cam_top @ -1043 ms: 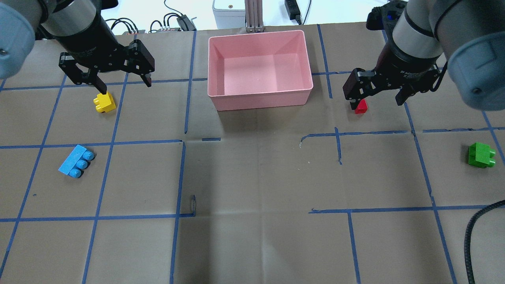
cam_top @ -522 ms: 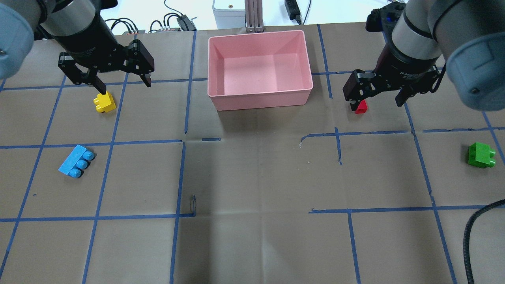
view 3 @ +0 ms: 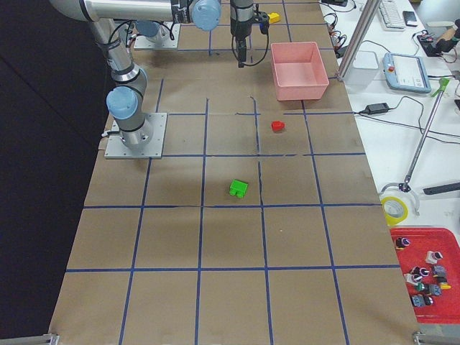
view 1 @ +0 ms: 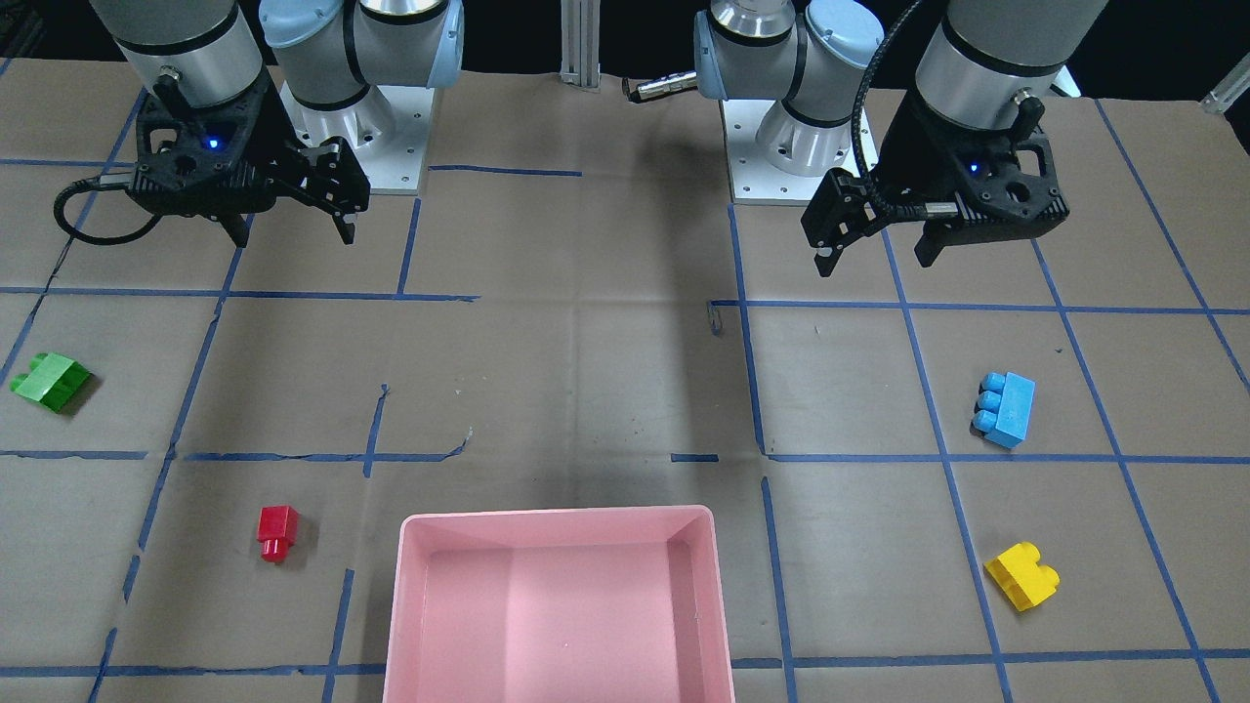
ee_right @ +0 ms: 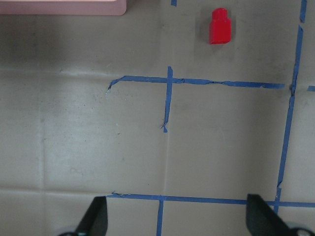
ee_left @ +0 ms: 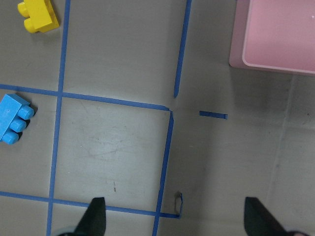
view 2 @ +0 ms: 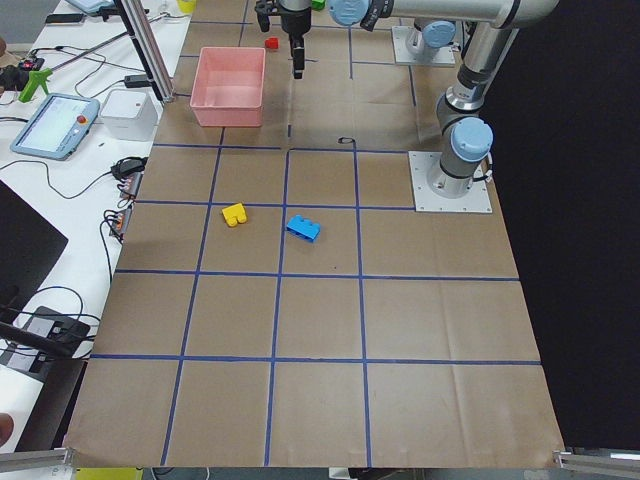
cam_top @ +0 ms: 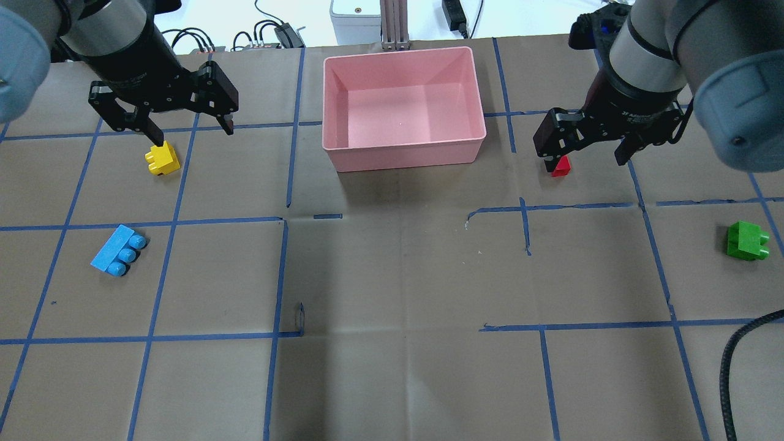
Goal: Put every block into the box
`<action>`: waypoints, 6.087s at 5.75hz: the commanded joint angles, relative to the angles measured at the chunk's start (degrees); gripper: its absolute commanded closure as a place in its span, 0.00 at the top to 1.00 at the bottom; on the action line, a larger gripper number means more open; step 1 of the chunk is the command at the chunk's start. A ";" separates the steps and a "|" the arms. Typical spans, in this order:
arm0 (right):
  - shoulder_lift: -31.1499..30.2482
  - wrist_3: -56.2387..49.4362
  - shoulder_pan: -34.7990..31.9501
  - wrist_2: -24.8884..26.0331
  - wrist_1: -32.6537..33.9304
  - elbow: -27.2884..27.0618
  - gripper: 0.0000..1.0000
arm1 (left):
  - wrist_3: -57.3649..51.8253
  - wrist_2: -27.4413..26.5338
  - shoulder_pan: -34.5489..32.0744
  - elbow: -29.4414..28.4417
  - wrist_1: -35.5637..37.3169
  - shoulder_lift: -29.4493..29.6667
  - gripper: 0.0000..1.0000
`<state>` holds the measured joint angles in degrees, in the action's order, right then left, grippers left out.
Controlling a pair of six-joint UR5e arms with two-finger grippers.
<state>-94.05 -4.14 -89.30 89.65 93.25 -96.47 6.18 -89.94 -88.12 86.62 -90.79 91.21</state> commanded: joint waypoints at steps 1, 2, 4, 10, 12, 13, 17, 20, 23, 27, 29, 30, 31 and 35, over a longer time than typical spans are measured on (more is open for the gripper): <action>-0.08 -0.26 0.52 0.09 0.01 -0.03 1.00 | -1.86 -0.06 0.93 0.39 -0.18 -0.15 1.00; 0.09 -1.04 2.09 0.78 0.35 -0.29 1.00 | -4.83 -0.14 3.11 0.48 -0.44 -0.33 1.00; 3.16 -4.45 5.88 1.93 3.85 -0.47 1.00 | -20.14 -0.23 12.49 2.05 -1.49 -1.64 0.99; 4.31 -30.50 31.15 3.70 12.21 -2.31 1.00 | -77.96 0.64 36.71 7.31 2.61 0.98 0.99; 9.91 -29.79 35.67 3.43 24.09 -8.61 1.00 | -76.94 1.69 36.62 15.55 16.35 3.60 0.99; 12.63 -29.44 38.73 3.43 34.62 -14.04 1.00 | -76.67 2.57 36.62 19.16 22.35 6.15 0.99; 20.03 -25.48 41.92 3.34 40.61 -17.61 0.99 | -75.97 4.60 36.45 26.92 41.71 17.23 0.99; 23.20 -26.45 43.14 3.52 44.13 -17.61 0.99 | -76.14 4.60 36.36 28.60 45.44 20.05 0.99; 23.30 -26.28 44.56 3.43 44.30 -19.36 1.00 | -76.49 4.60 36.36 28.52 45.35 20.24 0.80; 25.32 -26.36 44.56 1.95 44.39 -19.02 0.99 | -76.05 3.90 36.27 24.50 44.22 17.35 0.36; 24.97 -26.27 44.56 -0.59 44.30 -18.75 0.88 | -69.95 3.72 33.39 7.87 19.21 11.73 0.36; 24.79 -26.36 44.56 -0.88 44.30 -18.66 0.87 | -63.72 3.81 30.50 -1.62 9.94 12.15 0.36; 24.79 -27.15 44.56 -0.62 44.22 -18.66 0.58 | -55.13 4.33 27.60 -7.98 5.58 12.58 0.34; 21.82 -33.04 44.56 0.35 25.43 -10.89 0.06 | -11.31 8.21 5.05 -26.09 4.83 26.87 0.34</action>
<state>-70.94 -37.03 -44.73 90.01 127.57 -111.55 -15.92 -81.80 -76.81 66.33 -85.80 113.74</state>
